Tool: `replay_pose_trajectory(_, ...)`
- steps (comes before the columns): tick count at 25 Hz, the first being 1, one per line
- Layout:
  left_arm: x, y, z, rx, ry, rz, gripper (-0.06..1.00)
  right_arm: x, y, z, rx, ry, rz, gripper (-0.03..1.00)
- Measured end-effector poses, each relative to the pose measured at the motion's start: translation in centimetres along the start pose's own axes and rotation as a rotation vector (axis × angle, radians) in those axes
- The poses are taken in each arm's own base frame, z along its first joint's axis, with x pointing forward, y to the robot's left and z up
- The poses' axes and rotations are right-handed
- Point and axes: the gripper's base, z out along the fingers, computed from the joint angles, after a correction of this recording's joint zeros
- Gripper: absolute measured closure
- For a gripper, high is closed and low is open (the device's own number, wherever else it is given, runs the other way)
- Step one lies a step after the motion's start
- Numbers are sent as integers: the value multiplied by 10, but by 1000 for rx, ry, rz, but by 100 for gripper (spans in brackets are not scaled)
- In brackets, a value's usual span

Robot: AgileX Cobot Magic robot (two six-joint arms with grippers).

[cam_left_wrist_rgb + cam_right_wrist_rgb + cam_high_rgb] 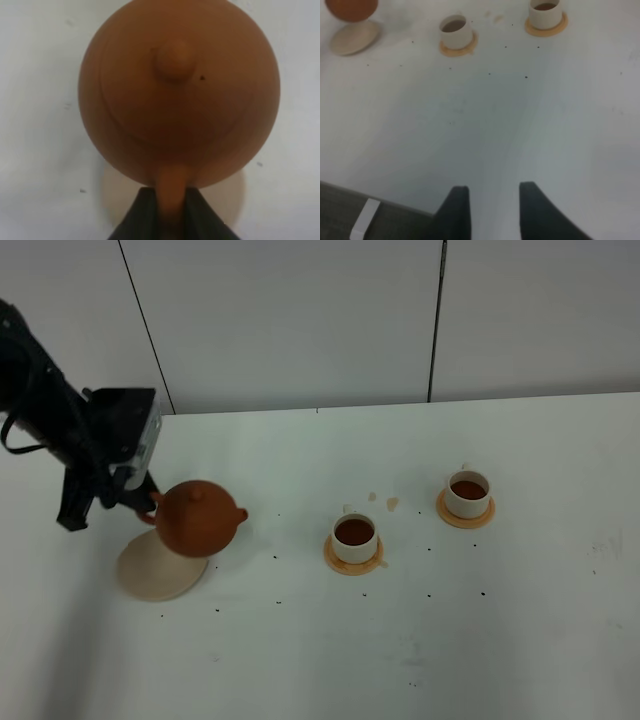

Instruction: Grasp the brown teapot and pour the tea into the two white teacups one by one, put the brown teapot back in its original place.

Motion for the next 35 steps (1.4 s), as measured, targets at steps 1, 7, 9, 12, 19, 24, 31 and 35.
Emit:
replay_pose_trajectory(1,3,-2,2,-1,8,0,77,0,0,0,0,0,0,73)
replay_pose_trajectory(7,11,-12,20,-50,51,-10,77,0,0,0,0,0,0,73)
replay_pose_trajectory(9,14,-13,25,-63,61,-13,77,0,0,0,0,0,0,73)
replay_pose_trajectory(12,15,-14,29,-64,71,-12,77,0,0,0,0,0,0,73)
replay_pose_trajectory(19,18,-16,22,-79,89,-9,77,0,0,0,0,0,0,73)
replay_pose_trajectory(24,26,-17,14,-93,110,-22,77,0,0,0,0,0,0,73)
replay_pose_trajectory(31,32,-18,13,-92,145,-20,77,0,0,0,0,0,0,73)
replay_pose_trajectory(35,34,-19,14,-86,161,-18,77,0,0,0,0,0,0,73)
